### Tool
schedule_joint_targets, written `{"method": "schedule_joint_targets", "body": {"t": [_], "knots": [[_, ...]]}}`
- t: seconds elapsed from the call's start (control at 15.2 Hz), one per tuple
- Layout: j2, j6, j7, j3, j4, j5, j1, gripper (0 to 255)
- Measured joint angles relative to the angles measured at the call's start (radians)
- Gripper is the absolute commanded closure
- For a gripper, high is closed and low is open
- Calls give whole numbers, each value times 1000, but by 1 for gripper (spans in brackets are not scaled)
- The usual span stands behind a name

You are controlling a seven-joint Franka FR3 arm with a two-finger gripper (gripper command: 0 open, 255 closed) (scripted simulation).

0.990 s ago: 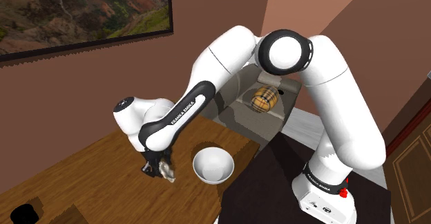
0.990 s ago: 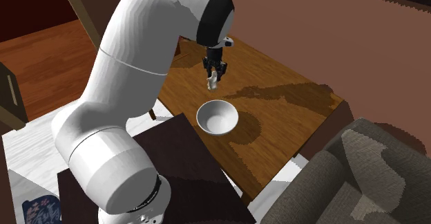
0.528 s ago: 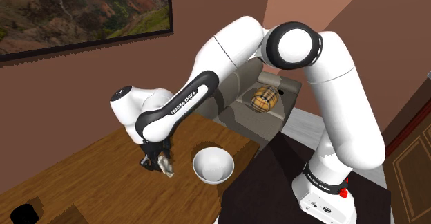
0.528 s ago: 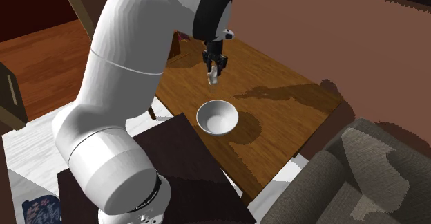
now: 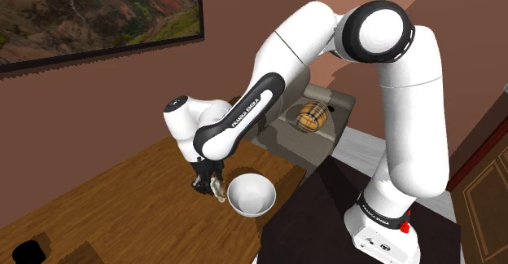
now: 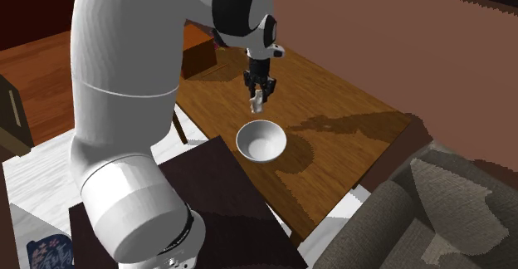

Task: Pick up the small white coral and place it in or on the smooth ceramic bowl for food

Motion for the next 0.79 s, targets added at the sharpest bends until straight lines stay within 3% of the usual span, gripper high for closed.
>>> {"method": "schedule_joint_targets", "body": {"t": [0.53, 0.79], "knots": [[-230, 156, -121, 3, -345, 50, -141, 255], [-245, 208, -130, -9, -406, 37, -158, 255]]}}
